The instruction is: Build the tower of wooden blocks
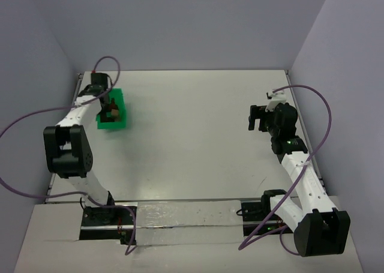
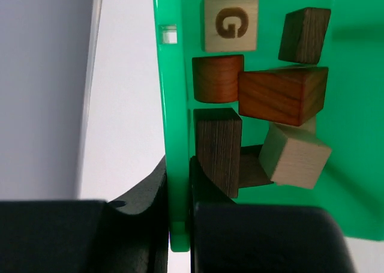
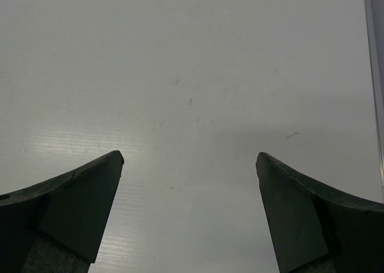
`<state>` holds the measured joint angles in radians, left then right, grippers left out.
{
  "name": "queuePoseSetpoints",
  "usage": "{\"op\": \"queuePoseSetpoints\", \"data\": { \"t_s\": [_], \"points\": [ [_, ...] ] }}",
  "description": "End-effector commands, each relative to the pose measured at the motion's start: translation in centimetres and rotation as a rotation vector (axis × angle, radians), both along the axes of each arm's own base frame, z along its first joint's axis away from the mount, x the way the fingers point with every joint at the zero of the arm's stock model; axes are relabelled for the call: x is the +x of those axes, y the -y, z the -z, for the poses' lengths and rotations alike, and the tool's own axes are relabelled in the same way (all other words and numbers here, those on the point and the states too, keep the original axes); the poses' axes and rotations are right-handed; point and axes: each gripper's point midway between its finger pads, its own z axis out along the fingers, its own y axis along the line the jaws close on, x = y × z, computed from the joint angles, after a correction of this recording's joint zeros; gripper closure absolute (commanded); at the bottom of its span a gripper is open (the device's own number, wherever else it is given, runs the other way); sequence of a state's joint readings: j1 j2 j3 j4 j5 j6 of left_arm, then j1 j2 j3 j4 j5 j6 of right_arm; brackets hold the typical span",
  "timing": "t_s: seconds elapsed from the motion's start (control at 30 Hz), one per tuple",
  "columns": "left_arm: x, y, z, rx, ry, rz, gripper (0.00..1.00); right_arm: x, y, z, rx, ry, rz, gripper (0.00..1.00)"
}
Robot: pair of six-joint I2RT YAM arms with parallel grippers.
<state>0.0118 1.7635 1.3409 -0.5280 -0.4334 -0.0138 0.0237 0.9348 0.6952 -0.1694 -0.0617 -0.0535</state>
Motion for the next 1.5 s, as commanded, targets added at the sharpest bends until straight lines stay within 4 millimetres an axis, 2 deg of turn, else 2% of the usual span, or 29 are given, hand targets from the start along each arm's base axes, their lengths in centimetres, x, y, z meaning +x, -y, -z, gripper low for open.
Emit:
{"op": "queuePoseSetpoints", "data": {
  "t_s": [0.0,0.2,0.27,0.43,0.53,0.73,0.87,1.0,1.1,1.17,1.3,1.47],
  "points": [
    [-0.1,4.6,-6.9,0.271,0.126,0.117,1.00,0.6,0.0,-3.1,-0.002,0.075,-0.006,0.00],
    [-2.1,10.3,-6.3,0.497,0.086,0.243,1.00,0.6,0.2,-3.1,-0.009,0.075,-0.003,0.00],
    [-2.6,12.1,-7.0,0.582,0.112,0.275,1.00,0.6,0.2,-3.1,-0.009,0.075,-0.001,0.00],
    [-4.5,15.4,-7.1,0.747,0.148,0.361,1.00,0.6,0.3,-3.0,-0.012,0.069,0.003,0.00],
    [-5.4,17.8,-8.1,0.819,0.213,0.400,1.00,0.7,0.4,-3.0,-0.016,0.070,0.009,0.00],
    [-7.9,20.6,-7.8,0.946,0.237,0.504,1.00,0.7,0.7,-3.0,-0.017,0.071,0.024,0.00],
    [-9.8,22.6,-6.8,1.018,0.255,0.586,1.00,0.8,0.7,-3.1,-0.016,0.072,0.028,0.00],
    [-11.2,24.2,-7.6,1.069,0.338,0.623,1.00,0.8,0.8,-3.0,-0.016,0.071,0.031,0.00],
    [-12.5,25.6,-6.6,1.150,0.367,0.692,1.00,0.9,0.8,-3.0,-0.016,0.067,0.032,0.00],
    [-13.0,26.2,-6.7,1.213,0.387,0.716,1.00,0.9,0.9,-2.9,-0.018,0.066,0.035,0.00],
    [-13.3,27.3,-5.8,1.218,0.389,0.742,1.00,0.8,0.9,-3.0,-0.018,0.069,0.037,0.00],
    [-13.1,27.8,-5.4,1.222,0.387,0.748,1.00,0.8,1.0,-3.0,-0.021,0.073,0.038,0.00]
  ]
}}
